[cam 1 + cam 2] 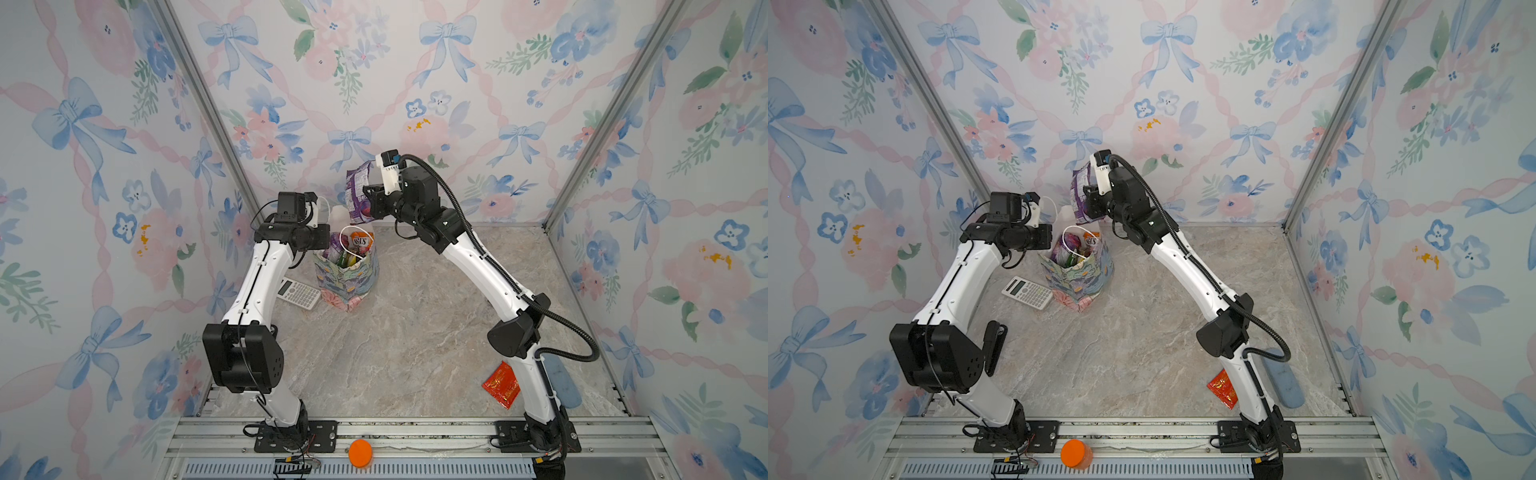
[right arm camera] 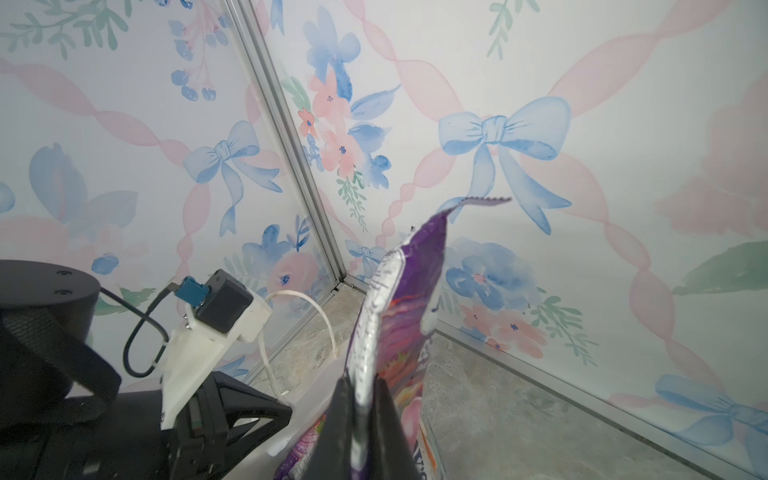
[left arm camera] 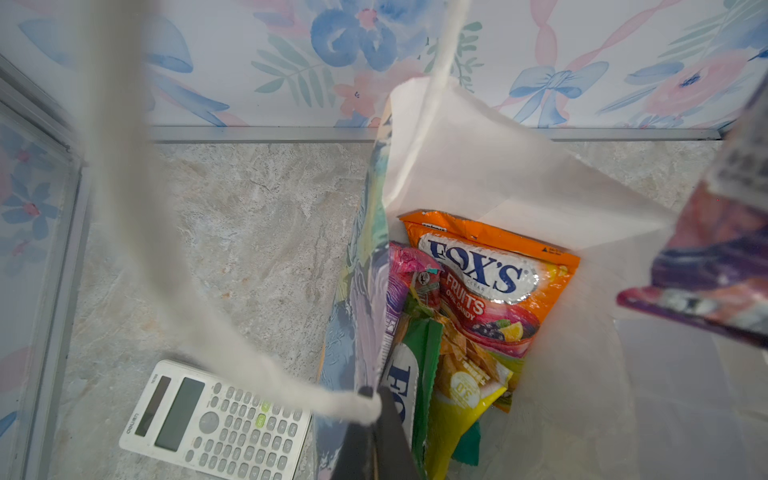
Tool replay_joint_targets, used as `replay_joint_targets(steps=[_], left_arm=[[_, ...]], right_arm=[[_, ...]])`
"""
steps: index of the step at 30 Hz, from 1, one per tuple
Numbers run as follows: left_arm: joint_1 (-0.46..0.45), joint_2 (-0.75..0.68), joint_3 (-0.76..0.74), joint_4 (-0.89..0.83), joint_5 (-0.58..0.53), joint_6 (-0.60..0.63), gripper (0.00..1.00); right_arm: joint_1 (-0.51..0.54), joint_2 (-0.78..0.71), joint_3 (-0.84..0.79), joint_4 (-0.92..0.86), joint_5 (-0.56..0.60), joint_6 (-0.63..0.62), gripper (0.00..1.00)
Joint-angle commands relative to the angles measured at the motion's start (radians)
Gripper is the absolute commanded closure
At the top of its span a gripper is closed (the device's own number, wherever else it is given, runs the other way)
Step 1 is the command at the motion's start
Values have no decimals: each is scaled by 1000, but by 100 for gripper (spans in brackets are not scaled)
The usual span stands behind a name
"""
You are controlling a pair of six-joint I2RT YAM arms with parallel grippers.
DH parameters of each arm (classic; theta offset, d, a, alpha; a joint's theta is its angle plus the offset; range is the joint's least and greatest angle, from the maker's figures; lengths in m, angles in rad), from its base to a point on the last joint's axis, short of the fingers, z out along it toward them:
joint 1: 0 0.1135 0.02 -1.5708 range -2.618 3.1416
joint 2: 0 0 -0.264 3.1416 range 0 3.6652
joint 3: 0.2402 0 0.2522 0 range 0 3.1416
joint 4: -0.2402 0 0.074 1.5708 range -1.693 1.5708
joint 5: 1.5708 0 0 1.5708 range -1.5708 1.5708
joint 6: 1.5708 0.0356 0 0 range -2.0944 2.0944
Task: Place the snacks into the paper bag
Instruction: 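Carry the purple bag over the paper bag mouth with the right gripper, then lower the purple bag into the paper bag and open the right gripper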
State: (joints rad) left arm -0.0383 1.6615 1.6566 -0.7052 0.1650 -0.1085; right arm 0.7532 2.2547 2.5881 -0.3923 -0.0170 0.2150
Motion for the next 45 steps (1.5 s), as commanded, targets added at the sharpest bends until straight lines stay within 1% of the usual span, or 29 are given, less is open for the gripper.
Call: replay_joint_targets(steps=[1, 6, 18, 22, 25, 28, 33, 41, 45], left_arm=[[3, -6, -16, -18, 20, 1, 100], [3, -6, -16, -18, 22, 1, 100], [3, -9, -16, -18, 24, 0, 100], [4, -8, -15, -19, 23, 0, 100], [2, -10, -15, -18, 20, 1, 100], [4, -10, -16, -19, 17, 2, 100], [3, -9, -17, -19, 20, 1, 100], [3, -7, -17, -18, 20, 1, 100], [3, -7, -17, -18, 21, 1, 100]], right_arm=[[21, 24, 44, 69, 14, -19, 100], [45, 36, 31, 71, -16, 8, 100], [74, -42, -169, 196, -45, 59, 100], [71, -12, -136, 198, -34, 48, 100], [70, 18, -94, 167, -53, 65, 100], [70, 11, -119, 177, -68, 86, 100], [70, -63, -249, 247, -84, 123, 100], [70, -232, -523, 397, -93, 202, 100], [70, -274, -589, 432, -101, 241, 100]])
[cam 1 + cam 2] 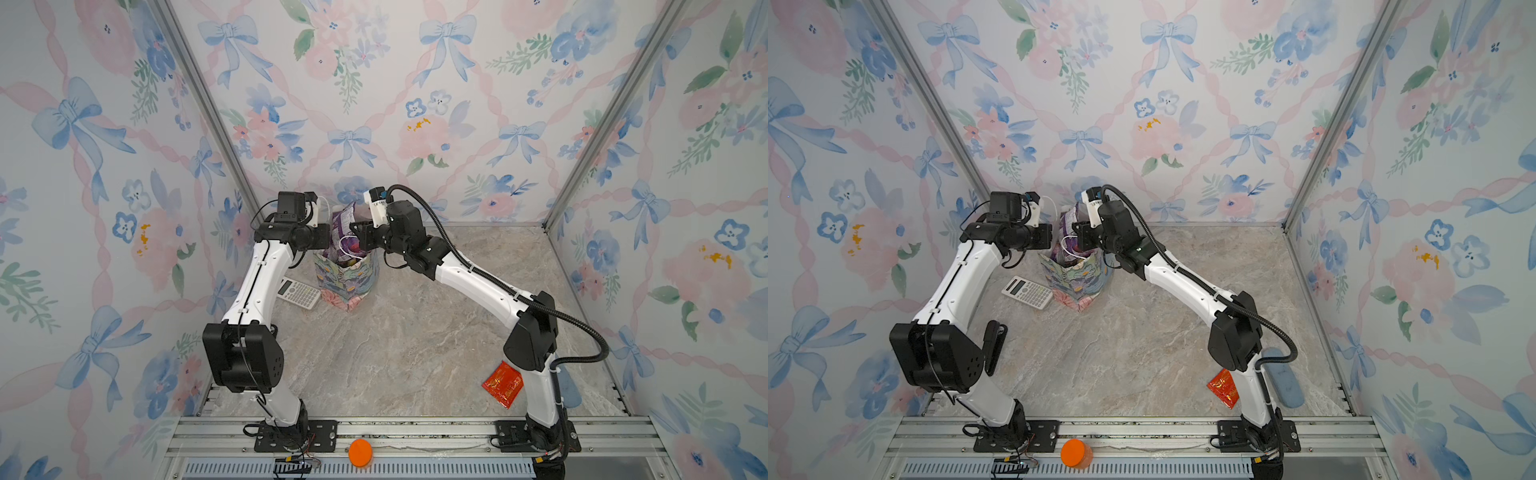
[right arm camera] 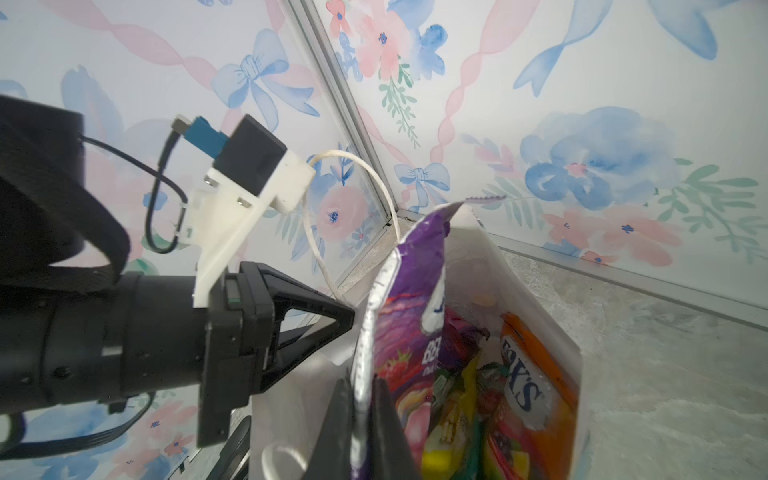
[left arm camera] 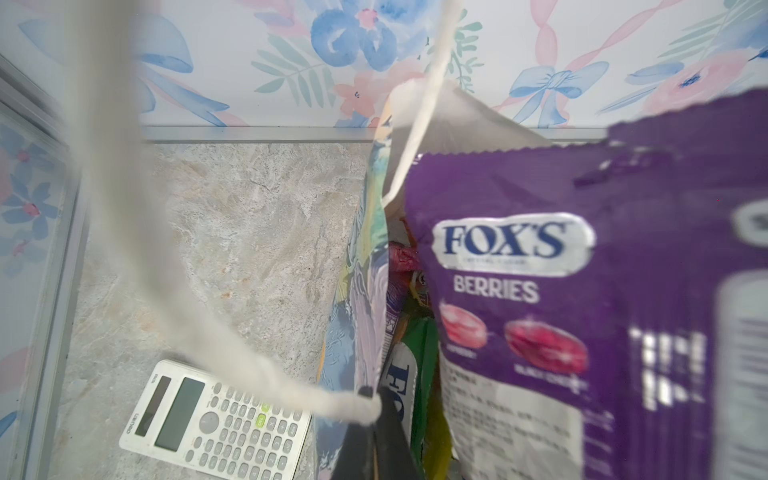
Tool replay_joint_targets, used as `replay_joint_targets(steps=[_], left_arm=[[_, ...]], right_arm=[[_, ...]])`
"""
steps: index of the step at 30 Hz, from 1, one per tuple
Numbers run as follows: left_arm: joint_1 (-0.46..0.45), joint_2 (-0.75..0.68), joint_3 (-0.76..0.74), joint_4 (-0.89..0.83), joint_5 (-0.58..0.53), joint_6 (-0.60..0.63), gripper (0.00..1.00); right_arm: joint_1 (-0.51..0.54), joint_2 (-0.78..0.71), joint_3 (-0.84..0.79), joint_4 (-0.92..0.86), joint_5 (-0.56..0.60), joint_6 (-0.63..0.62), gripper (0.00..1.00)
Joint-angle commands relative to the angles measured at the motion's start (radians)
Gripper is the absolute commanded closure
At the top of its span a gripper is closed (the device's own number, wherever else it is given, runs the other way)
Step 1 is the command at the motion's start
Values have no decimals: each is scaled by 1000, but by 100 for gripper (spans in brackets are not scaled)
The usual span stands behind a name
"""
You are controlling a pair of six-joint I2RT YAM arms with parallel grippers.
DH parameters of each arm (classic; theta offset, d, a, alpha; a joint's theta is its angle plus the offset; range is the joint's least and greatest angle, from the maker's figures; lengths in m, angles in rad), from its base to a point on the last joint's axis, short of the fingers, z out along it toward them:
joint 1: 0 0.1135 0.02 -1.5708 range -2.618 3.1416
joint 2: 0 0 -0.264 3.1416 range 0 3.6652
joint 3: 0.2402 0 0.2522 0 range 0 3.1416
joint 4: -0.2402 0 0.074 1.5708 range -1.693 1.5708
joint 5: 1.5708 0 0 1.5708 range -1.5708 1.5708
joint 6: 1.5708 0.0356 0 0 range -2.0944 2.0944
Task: Place the snacks into the paper bag
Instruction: 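Lower the purple bag into the paper bag and open the right gripper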
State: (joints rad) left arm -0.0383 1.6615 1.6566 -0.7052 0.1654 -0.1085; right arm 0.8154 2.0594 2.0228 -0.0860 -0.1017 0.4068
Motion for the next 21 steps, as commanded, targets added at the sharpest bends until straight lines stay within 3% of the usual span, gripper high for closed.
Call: replay_joint_targets(steps=[1, 9, 21], left_arm=[[3, -8, -16, -18, 20, 1, 100], [3, -8, -16, -18, 23, 0, 100], [4, -10, -15, -19, 20, 1, 100]], right_arm=[[7, -85, -40, 138, -21, 63, 100], [8, -66, -73, 185, -37, 144, 100], [3, 57, 68, 138, -71, 195, 100]])
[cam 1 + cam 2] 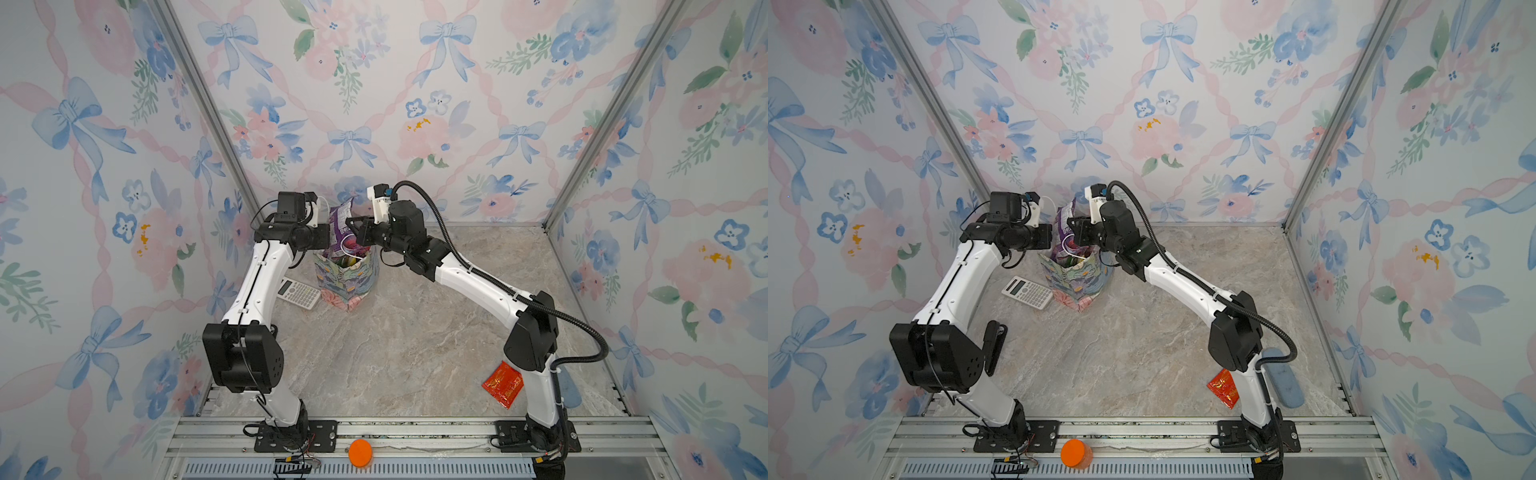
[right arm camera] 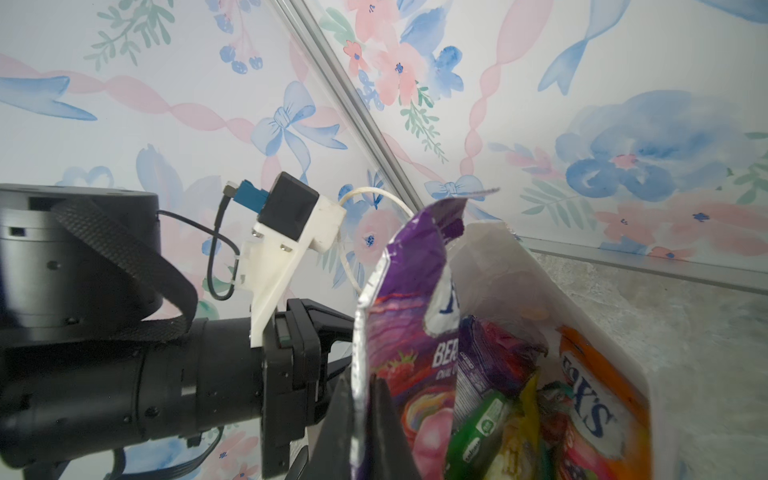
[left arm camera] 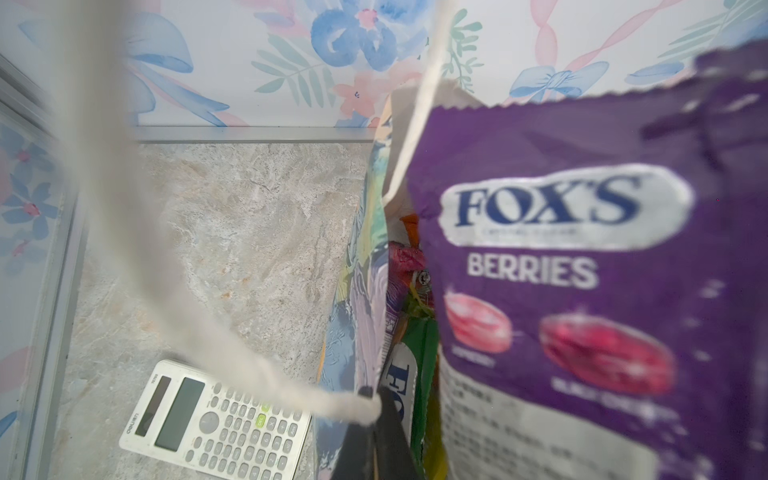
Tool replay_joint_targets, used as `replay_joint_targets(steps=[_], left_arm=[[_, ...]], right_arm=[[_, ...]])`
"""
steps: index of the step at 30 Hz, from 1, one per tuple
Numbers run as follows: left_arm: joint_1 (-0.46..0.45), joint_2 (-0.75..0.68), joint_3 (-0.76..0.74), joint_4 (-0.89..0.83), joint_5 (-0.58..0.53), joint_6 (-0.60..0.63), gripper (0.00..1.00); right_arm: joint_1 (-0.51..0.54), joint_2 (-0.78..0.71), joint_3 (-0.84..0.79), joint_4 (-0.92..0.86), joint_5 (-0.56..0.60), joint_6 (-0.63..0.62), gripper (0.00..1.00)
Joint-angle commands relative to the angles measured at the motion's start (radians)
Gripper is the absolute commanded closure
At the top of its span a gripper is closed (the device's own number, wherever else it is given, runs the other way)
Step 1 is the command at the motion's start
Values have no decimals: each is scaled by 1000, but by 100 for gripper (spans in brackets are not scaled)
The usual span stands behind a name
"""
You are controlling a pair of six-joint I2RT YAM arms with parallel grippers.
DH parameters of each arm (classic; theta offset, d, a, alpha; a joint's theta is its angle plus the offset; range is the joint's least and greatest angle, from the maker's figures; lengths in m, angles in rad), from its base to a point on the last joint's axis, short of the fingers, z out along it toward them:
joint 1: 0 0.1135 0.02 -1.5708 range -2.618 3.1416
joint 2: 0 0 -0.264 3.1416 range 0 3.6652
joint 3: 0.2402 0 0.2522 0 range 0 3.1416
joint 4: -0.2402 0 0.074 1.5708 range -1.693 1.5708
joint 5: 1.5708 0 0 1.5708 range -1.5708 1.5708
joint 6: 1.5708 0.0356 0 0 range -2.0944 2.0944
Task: Place the snacks into the paper bag
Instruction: 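Lower the purple bag into the paper bag and open the right gripper, then withdraw the right gripper and move it down to the red snack packet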
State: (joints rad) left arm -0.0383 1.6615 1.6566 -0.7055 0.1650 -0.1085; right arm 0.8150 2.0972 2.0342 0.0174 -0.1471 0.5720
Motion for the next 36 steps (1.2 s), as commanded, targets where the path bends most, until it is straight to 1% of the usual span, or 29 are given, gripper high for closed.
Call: replay_joint_targets(steps=[1, 5, 6, 7, 8, 10, 11, 12, 13, 14, 16, 19, 20, 21, 24, 28, 31, 36], left_arm=[[3, -10, -16, -18, 19, 1, 100], [3, -10, -17, -18, 15, 3, 100], [3, -9, -17, -18, 16, 3, 100], [3, -9, -16, -18, 15, 2, 100], [3, -8, -17, -18, 16, 3, 100], [4, -8, -17, -17, 15, 3, 100], [5, -8, -17, -18, 14, 3, 100], [5, -8, -18, -18, 14, 3, 100], [4, -8, -18, -17, 13, 3, 100], [4, -7, -17, -18, 13, 2, 100], [5, -6, -17, -18, 15, 3, 100], [4, -4, -17, -17, 17, 2, 100], [4, -3, -18, -18, 16, 2, 100], [3, -4, -17, -18, 15, 2, 100], [4, -4, -17, -18, 16, 3, 100], [3, -6, -17, -18, 12, 3, 100], [4, -9, -18, -18, 11, 3, 100], [4, -1, -17, -18, 11, 1, 100]], right_arm=[[3, 21, 56, 37, -29, 36, 100], [4, -7, 2, 70, -15, 45, 99], [6, -16, -14, 78, -7, 45, 97], [5, -26, -31, 83, -1, 45, 92], [4, -34, -40, 82, 6, 45, 82], [3, -48, -53, 79, 15, 40, 57], [1, -56, -58, 74, 18, 36, 47], [-1, -62, -60, 67, 19, 33, 41], [-4, -70, -62, 59, 24, 30, 30], [-9, -78, -67, 55, 30, 25, 23], [-16, -102, -86, 55, 43, 16, 13], [-24, -146, -112, 44, 69, -10, 3], [-28, -160, -114, 32, 82, -24, 1], [-30, -173, -115, 18, 96, -37, 3], [-42, -217, -131, -22, 132, -74, 3], [-80, -299, -208, -67, 161, -97, 3], [-111, -395, -338, -107, 206, -120, 4], [-160, -583, -624, -214, 294, -129, 4]])
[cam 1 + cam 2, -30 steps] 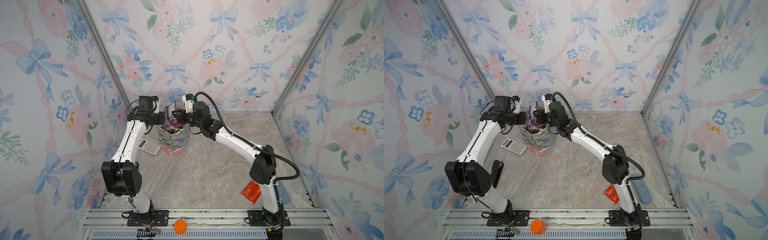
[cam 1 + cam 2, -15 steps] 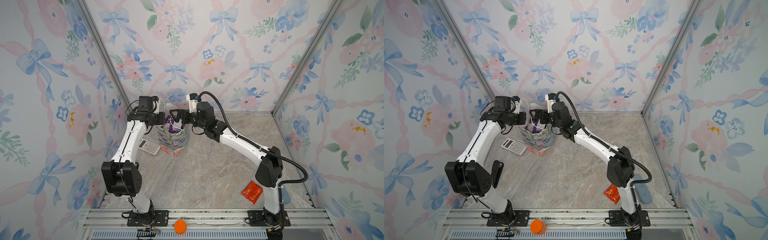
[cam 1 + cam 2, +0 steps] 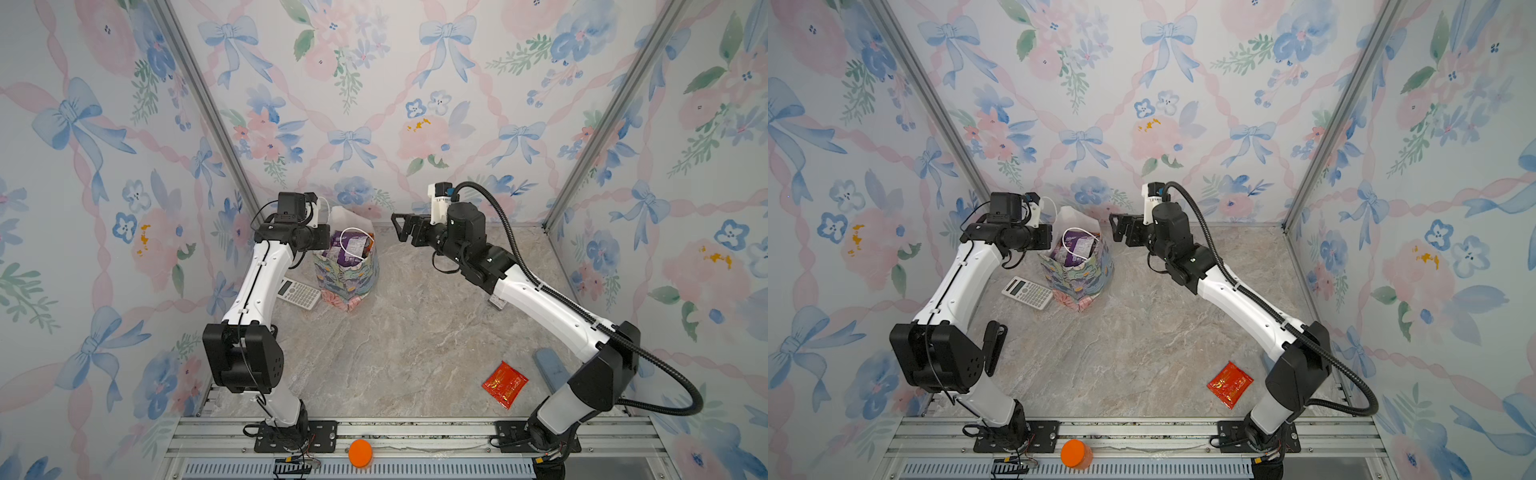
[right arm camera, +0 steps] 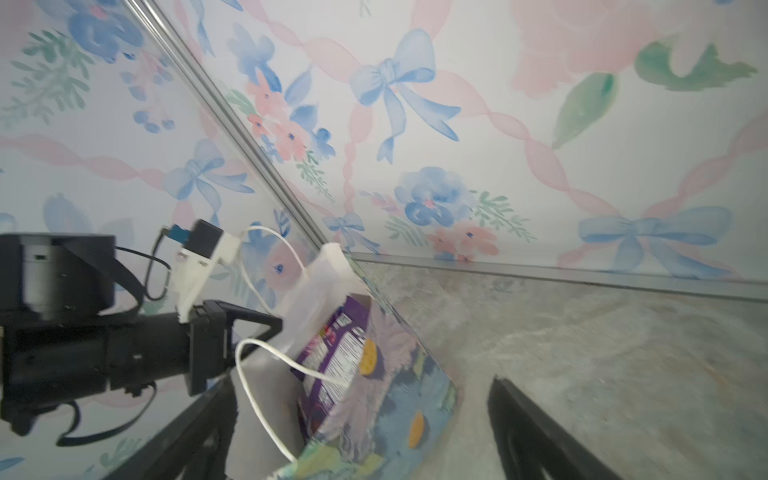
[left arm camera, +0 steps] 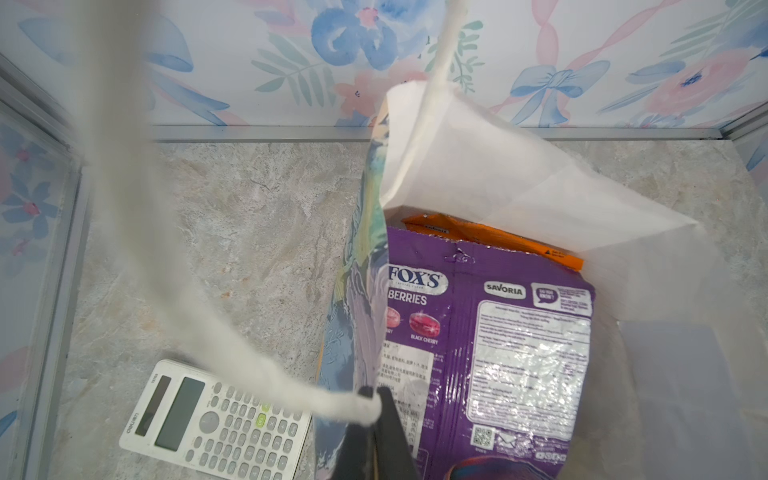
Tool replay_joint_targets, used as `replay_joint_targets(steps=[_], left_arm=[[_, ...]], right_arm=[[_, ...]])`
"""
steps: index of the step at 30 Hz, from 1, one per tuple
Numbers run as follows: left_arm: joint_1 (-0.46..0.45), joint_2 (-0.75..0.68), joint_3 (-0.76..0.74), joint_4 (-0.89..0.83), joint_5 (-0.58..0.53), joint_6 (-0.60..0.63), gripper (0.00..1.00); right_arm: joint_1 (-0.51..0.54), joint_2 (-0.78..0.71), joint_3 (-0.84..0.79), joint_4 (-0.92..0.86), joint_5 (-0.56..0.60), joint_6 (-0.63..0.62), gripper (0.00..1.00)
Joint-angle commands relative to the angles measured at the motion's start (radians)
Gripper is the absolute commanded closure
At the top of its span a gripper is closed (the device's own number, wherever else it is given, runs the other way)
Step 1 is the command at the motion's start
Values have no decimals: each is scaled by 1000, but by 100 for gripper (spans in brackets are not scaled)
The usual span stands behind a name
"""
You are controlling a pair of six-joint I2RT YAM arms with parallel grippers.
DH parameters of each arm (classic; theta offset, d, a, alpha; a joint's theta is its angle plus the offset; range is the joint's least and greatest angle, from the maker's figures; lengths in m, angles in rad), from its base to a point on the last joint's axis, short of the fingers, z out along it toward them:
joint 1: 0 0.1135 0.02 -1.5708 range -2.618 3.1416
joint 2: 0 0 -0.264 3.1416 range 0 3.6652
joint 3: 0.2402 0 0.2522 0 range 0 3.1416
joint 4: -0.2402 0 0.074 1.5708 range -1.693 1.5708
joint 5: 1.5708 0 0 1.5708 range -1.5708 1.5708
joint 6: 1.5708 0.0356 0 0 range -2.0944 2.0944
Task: Place the snacks into the paper bag
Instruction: 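Withdraw the right gripper and move it down to the red snack packet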
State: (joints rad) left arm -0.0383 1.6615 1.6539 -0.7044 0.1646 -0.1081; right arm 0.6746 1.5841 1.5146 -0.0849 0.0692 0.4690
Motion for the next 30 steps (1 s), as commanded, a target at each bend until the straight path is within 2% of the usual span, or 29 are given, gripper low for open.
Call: replay_joint_targets(steps=[1, 5, 11, 21, 30], left_arm=[[4, 0, -14, -20, 10, 1, 100], [3, 4, -15, -20, 6, -2, 100], [4, 7, -15, -20, 5, -3, 100], [2, 6, -13, -20, 11, -3, 100], [3, 7, -14, -20, 12, -3, 100]], right_arm=[[-25, -106, -163, -148, 106, -27, 3], [-26, -227, -371, -318, 252, 1, 3], [-23, -376, -569, -620, 366, 202, 3], [9, -504, -807, -867, 342, 509, 4], [34, -482, -912, -897, 255, 637, 3]])
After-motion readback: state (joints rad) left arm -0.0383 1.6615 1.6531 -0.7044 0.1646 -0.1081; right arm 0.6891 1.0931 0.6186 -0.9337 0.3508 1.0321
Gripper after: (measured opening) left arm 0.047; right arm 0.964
